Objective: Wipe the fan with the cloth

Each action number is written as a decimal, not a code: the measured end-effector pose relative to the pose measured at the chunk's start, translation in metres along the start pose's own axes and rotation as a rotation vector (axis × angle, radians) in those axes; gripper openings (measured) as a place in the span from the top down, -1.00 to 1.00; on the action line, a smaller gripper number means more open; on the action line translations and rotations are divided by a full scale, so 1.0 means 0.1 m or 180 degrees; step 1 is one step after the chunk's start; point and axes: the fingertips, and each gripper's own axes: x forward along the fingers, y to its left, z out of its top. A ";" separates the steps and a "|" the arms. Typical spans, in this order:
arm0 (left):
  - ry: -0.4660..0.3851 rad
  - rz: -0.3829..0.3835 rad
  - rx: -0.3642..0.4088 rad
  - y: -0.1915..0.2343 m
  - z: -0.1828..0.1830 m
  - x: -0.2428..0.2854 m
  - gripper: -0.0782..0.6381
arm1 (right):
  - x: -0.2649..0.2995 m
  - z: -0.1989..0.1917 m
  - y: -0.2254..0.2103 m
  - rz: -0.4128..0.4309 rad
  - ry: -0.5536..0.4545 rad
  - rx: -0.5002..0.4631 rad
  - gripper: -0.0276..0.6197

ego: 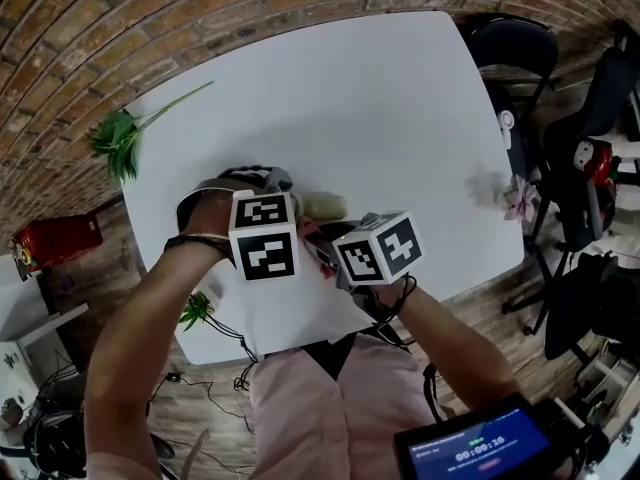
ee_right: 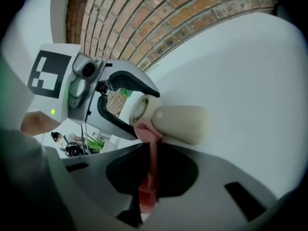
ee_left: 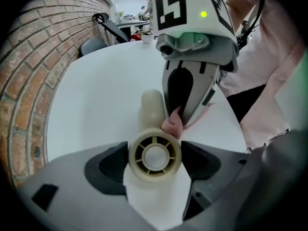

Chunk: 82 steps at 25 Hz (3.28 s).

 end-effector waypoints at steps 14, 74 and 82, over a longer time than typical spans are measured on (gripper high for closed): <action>0.0046 0.0021 0.0077 -0.01 -0.01 0.02 -0.20 | -0.10 0.05 -0.16 -0.0089 -0.0537 0.0803 0.82; 0.0868 -0.0120 0.2308 -0.20 0.07 0.14 -0.21 | -0.25 0.10 -0.18 0.0395 0.0786 -0.3731 0.82; 0.0968 -0.0109 0.2335 -0.19 0.06 0.16 -0.22 | -0.28 -0.01 -0.15 0.0637 0.0918 -0.4444 0.83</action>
